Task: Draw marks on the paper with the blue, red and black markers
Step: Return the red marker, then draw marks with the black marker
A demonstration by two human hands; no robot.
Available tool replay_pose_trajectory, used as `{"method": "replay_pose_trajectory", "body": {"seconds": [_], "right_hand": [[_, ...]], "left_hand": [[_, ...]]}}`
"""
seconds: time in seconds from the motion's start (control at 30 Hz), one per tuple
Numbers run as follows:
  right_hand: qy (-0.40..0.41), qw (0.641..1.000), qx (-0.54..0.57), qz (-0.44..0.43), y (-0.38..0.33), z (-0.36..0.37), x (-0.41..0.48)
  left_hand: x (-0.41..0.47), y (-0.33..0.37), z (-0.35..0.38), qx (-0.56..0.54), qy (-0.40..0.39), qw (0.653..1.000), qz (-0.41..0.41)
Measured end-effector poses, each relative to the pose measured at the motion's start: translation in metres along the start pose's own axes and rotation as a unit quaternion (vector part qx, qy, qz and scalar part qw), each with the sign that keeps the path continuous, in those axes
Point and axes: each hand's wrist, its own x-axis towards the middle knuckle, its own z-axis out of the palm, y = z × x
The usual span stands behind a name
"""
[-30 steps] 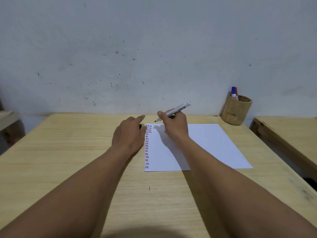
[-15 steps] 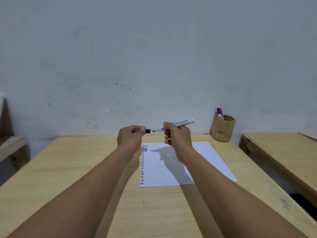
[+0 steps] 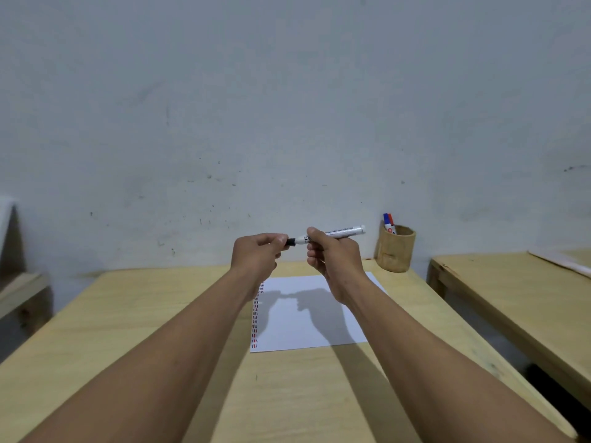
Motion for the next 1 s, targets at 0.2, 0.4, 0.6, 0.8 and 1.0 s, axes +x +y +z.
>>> {"method": "replay_pose_trajectory", "body": {"seconds": [0.2,0.4,0.6,0.8,1.0], "right_hand": [[-0.005,0.998,0.044,0.039,-0.004,-0.005,-0.004],[0.088,0.996,0.027,-0.018,-0.01,-0.002,-0.004],[0.127,0.957,-0.219,-0.141,-0.017,-0.001,-0.01],[0.052,0.905,-0.387,-0.169,-0.023,-0.019,-0.017],[0.035,0.83,-0.504,-0.235,-0.018,-0.033,-0.012]], "left_hand": [[-0.004,-0.001,0.007,0.016,0.03,0.999,0.028],[-0.011,0.0,0.023,0.02,0.062,0.997,0.052],[-0.022,0.02,0.034,0.05,0.077,0.989,0.116],[-0.024,0.04,0.041,0.084,0.082,0.975,0.187],[-0.02,0.043,0.044,0.154,0.069,0.958,0.231]]}}
